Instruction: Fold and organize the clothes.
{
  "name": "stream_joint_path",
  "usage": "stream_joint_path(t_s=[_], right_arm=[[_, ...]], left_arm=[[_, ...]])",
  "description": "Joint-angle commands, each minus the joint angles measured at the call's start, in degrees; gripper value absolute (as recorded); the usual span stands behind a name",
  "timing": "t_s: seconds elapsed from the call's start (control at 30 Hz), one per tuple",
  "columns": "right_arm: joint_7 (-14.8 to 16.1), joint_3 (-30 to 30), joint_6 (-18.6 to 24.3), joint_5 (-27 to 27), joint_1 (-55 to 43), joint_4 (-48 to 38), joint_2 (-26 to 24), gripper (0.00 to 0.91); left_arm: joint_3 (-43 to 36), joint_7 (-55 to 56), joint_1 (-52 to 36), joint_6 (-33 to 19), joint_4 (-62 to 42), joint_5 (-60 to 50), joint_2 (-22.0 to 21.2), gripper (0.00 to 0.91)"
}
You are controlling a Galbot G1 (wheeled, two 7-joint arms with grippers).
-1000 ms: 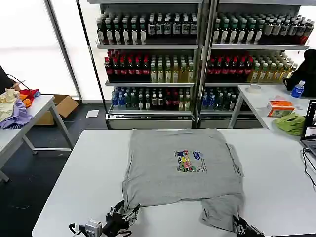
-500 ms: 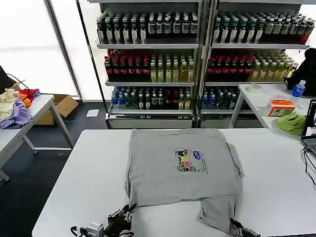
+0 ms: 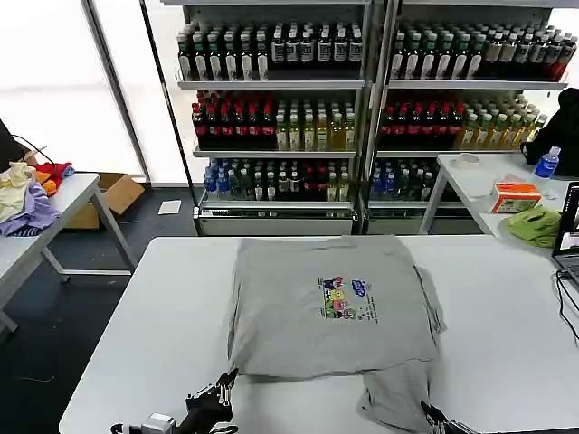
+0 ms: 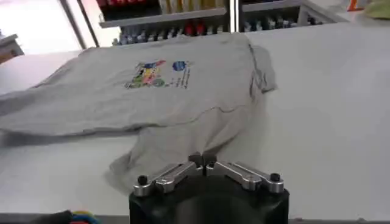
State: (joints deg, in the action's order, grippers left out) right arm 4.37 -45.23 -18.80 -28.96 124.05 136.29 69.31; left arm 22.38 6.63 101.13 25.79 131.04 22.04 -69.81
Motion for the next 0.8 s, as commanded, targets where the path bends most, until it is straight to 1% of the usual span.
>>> stream_joint_path(t_s=[0.03, 0.23, 0.33, 0.43, 0.47, 0.57, 0.63, 0.67, 0.8], right_arm=[[0.6, -0.5, 1.3, 0.4, 6.3, 2.2, -0.3, 0.0], [2.1, -1.4, 3.6, -0.5, 8.2, 4.6, 0.2, 0.0], [2.3, -0.7, 5.3, -1.6, 5.2, 4.4, 0.0, 0.0], [1.5, -0.1, 6.0, -2.3, -1.7, 2.7, -0.6, 0.0], [1.0, 0.0, 6.1, -3.3, -5.2, 1.9, -1.0, 0.0], [0.1, 0.1, 6.5, -5.4, -10.8, 0.5, -2.3, 0.0], [-0.2, 0.2, 6.6, -5.7, -13.7, -0.1, -2.7, 0.0], [-0.4, 0.5, 6.5, -6.1, -16.7, -1.0, -3.0, 0.0], [-1.1, 2.0, 6.2, -6.1, -24.3, -3.7, -3.5, 0.0]], left_arm=[[5.2, -1.1, 13.0, -0.8, 5.1, -2.5, -0.8, 0.01], [7.6, -1.7, 14.7, -0.1, 7.7, -2.5, -0.6, 0.01], [7.8, -2.3, 12.9, 0.2, 7.9, -2.2, 0.2, 0.01], [7.8, -3.1, 8.4, 0.2, 6.5, -0.7, 1.7, 0.01], [7.8, -3.4, 5.5, 0.1, 5.7, 0.8, 2.4, 0.01], [7.2, -4.4, 0.2, 0.8, 4.1, 3.2, 3.9, 0.01], [6.7, -4.5, -2.6, 1.0, 3.4, 4.3, 4.2, 0.01], [6.3, -4.8, -5.7, 1.2, 2.6, 5.5, 4.2, 0.01], [5.6, -5.8, -12.8, 2.4, -0.6, 7.0, 4.1, 0.01]])
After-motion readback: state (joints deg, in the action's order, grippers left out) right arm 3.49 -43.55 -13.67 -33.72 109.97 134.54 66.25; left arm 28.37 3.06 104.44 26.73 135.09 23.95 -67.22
